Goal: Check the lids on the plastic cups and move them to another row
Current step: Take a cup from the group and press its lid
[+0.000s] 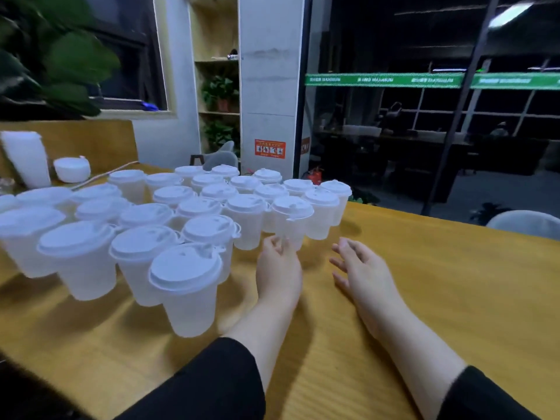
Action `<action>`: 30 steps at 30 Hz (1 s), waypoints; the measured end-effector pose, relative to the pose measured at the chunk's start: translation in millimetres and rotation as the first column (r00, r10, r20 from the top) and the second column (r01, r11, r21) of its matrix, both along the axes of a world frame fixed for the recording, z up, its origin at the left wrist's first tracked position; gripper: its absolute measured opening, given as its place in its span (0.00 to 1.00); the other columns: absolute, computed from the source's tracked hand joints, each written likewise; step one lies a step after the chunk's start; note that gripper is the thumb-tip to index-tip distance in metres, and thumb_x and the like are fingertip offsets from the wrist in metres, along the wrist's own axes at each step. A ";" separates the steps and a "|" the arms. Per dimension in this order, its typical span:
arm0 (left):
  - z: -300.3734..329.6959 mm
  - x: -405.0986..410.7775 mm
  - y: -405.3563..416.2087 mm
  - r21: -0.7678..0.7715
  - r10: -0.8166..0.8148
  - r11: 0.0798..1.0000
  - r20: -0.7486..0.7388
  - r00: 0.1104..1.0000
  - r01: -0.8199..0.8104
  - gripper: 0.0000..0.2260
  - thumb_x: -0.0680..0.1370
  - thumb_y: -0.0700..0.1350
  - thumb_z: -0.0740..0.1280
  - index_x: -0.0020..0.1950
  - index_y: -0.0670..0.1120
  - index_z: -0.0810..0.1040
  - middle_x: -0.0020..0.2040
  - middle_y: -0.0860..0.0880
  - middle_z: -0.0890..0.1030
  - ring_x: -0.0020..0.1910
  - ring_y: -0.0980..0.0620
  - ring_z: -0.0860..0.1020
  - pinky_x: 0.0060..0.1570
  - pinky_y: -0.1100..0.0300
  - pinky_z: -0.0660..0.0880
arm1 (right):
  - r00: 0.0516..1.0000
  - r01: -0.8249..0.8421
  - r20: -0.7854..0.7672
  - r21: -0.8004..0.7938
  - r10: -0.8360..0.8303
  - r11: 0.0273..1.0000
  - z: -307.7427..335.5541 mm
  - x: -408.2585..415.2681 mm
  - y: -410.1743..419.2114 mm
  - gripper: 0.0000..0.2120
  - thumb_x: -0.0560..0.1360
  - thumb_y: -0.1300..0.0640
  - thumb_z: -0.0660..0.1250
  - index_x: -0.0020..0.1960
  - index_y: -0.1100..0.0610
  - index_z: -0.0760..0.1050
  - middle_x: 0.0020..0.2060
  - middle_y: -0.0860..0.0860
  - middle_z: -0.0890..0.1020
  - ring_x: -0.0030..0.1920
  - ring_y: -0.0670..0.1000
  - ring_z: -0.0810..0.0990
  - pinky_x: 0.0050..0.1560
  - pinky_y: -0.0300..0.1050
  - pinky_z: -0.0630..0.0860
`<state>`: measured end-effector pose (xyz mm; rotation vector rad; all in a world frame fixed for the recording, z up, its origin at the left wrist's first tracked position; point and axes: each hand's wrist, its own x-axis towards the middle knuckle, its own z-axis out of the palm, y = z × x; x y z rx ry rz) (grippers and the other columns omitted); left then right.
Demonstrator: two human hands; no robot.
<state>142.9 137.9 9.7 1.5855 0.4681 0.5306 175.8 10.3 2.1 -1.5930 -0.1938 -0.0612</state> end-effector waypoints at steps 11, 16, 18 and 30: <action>-7.1 60.2 26.9 -0.197 -0.053 0.977 0.139 0.989 0.080 0.23 0.84 0.66 0.50 0.69 0.58 0.76 0.63 0.61 0.80 0.63 0.59 0.76 0.62 0.59 0.67 | 0.982 -0.170 0.067 -0.066 0.174 0.983 -8.3 82.7 59.8 0.20 0.81 0.36 0.58 0.60 0.46 0.82 0.55 0.39 0.86 0.59 0.43 0.83 0.68 0.58 0.76; -7.5 55.3 22.3 -0.076 -0.027 0.996 0.143 0.989 0.038 0.25 0.83 0.68 0.49 0.64 0.58 0.79 0.58 0.56 0.84 0.60 0.54 0.80 0.66 0.51 0.74 | 0.978 -0.184 0.088 -0.047 0.187 0.982 -4.1 75.3 48.6 0.24 0.77 0.32 0.63 0.65 0.46 0.80 0.58 0.41 0.85 0.60 0.43 0.83 0.67 0.57 0.77; -4.9 52.6 21.0 -0.047 -0.026 0.998 0.139 0.990 0.033 0.26 0.82 0.68 0.49 0.63 0.57 0.80 0.58 0.56 0.84 0.60 0.52 0.81 0.66 0.48 0.74 | 0.978 -0.182 0.095 -0.048 0.186 0.982 -4.5 66.6 39.2 0.18 0.80 0.37 0.64 0.65 0.44 0.79 0.57 0.40 0.85 0.59 0.43 0.83 0.67 0.56 0.76; 4.3 6.2 -48.4 -0.124 -0.283 0.949 0.078 0.956 0.291 0.16 0.81 0.61 0.67 0.56 0.50 0.79 0.51 0.49 0.87 0.51 0.47 0.86 0.57 0.46 0.82 | 0.991 -0.137 -0.013 -0.127 0.136 0.982 16.1 -7.3 -86.0 0.14 0.84 0.44 0.60 0.60 0.45 0.82 0.57 0.43 0.86 0.60 0.50 0.83 0.67 0.64 0.75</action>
